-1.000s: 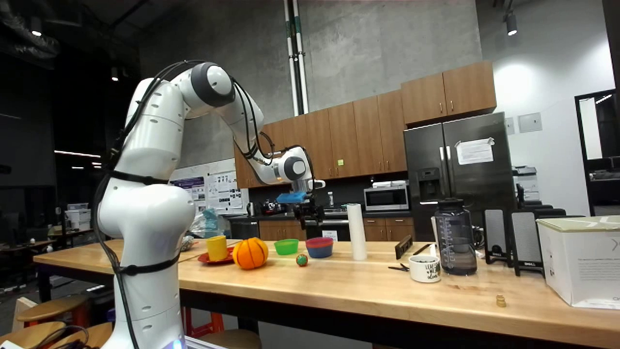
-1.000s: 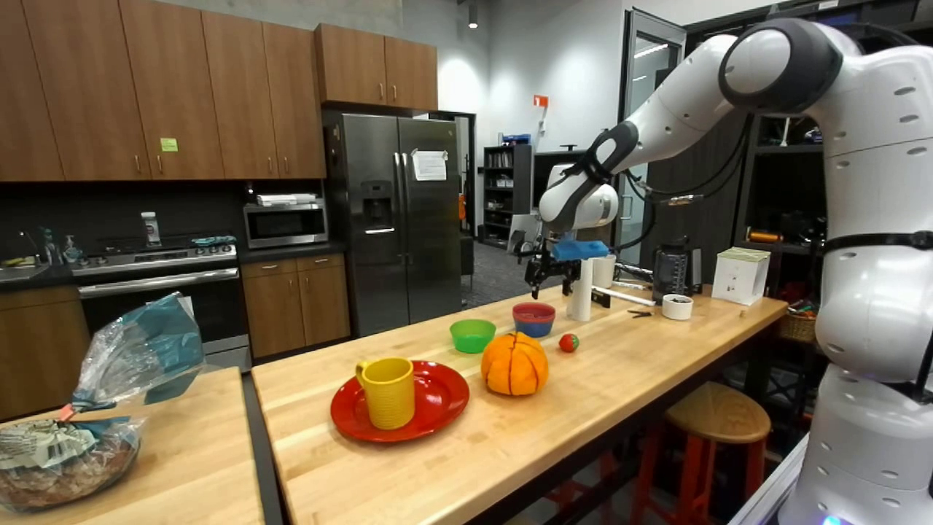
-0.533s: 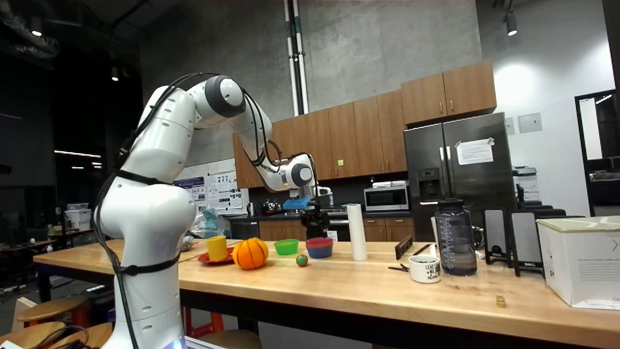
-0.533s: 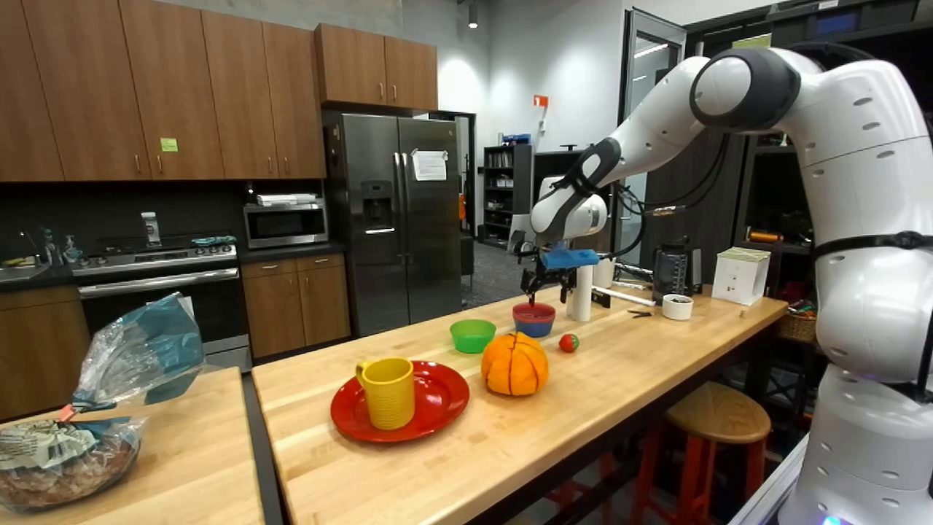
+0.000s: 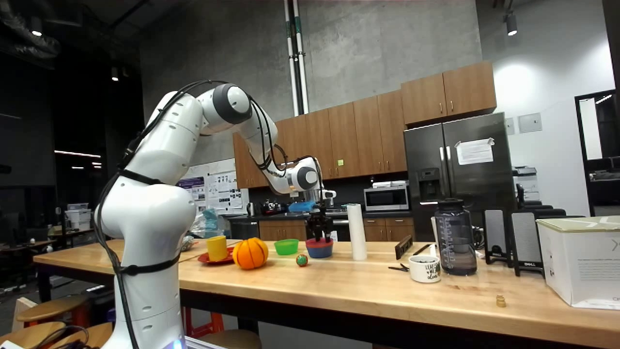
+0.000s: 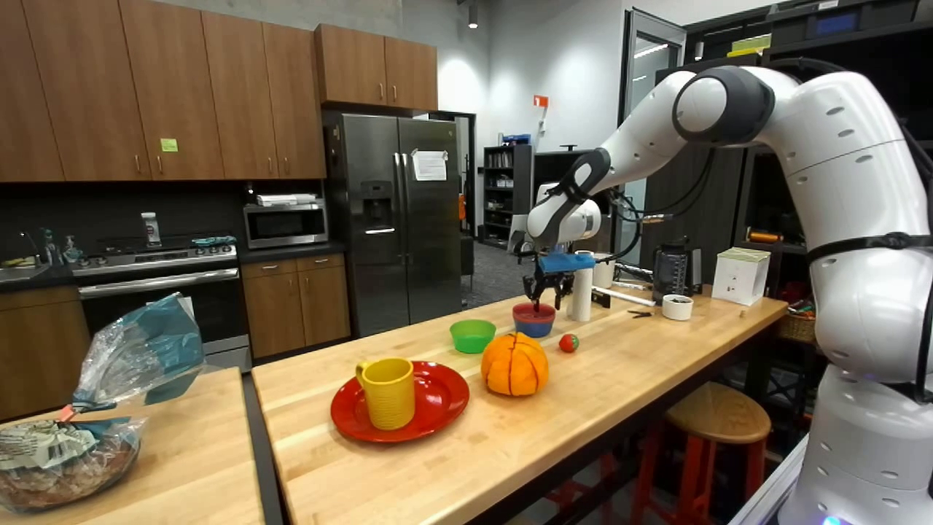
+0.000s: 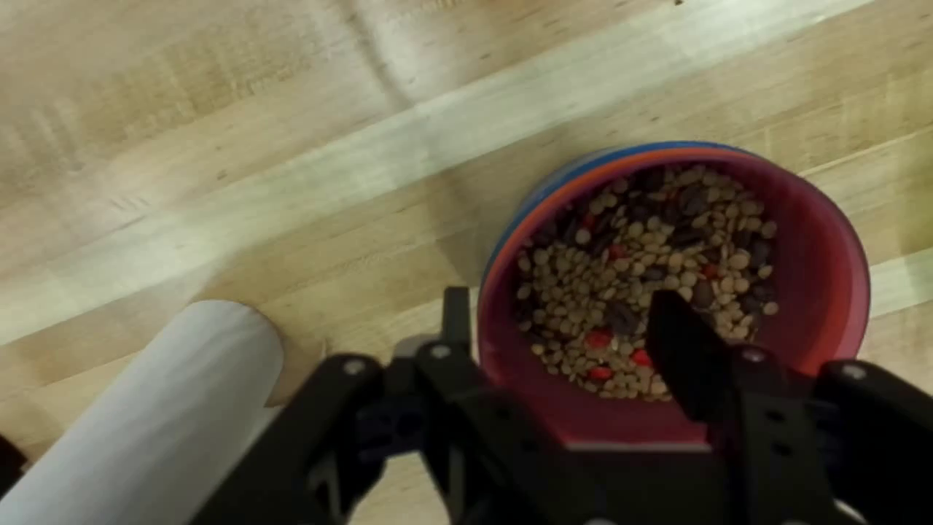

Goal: Remove the pink bowl from the stacked bowl

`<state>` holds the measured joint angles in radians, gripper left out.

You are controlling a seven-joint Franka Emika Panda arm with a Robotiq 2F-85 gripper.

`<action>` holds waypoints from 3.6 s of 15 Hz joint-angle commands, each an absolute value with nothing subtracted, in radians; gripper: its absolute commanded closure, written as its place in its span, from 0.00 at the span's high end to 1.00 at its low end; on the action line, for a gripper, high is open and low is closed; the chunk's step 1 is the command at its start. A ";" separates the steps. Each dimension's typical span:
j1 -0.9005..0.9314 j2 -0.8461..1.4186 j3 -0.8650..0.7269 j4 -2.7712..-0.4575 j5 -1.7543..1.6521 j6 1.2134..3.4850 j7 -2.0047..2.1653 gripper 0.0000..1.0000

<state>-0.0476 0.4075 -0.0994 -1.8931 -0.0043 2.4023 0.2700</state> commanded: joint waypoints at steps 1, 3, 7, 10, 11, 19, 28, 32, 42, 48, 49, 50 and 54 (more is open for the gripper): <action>-0.052 0.438 -0.109 -1.838 0.015 2.368 0.284 0.40; -0.054 0.443 -0.112 -1.827 0.019 2.361 0.287 0.39; -0.057 0.448 -0.118 -1.818 0.020 2.355 0.295 0.29; -0.059 0.451 -0.120 -1.815 0.022 2.350 0.295 0.07; -0.059 0.451 -0.121 -1.816 0.022 2.349 0.295 0.00; -0.061 0.436 -0.120 -1.821 0.026 2.338 0.289 0.01; -0.065 0.396 -0.109 -1.838 0.040 2.324 0.261 0.01; -0.069 0.382 -0.097 -1.839 0.063 2.312 0.240 0.01; -0.034 0.390 -0.141 -1.840 -0.030 2.320 0.318 0.01; -0.043 0.407 -0.130 -1.834 -0.025 2.287 0.297 0.20; -0.043 0.408 -0.128 -1.835 -0.024 2.283 0.296 0.30; -0.044 0.408 -0.127 -1.836 -0.023 2.281 0.294 0.35; -0.044 0.408 -0.120 -1.840 -0.018 2.277 0.289 0.61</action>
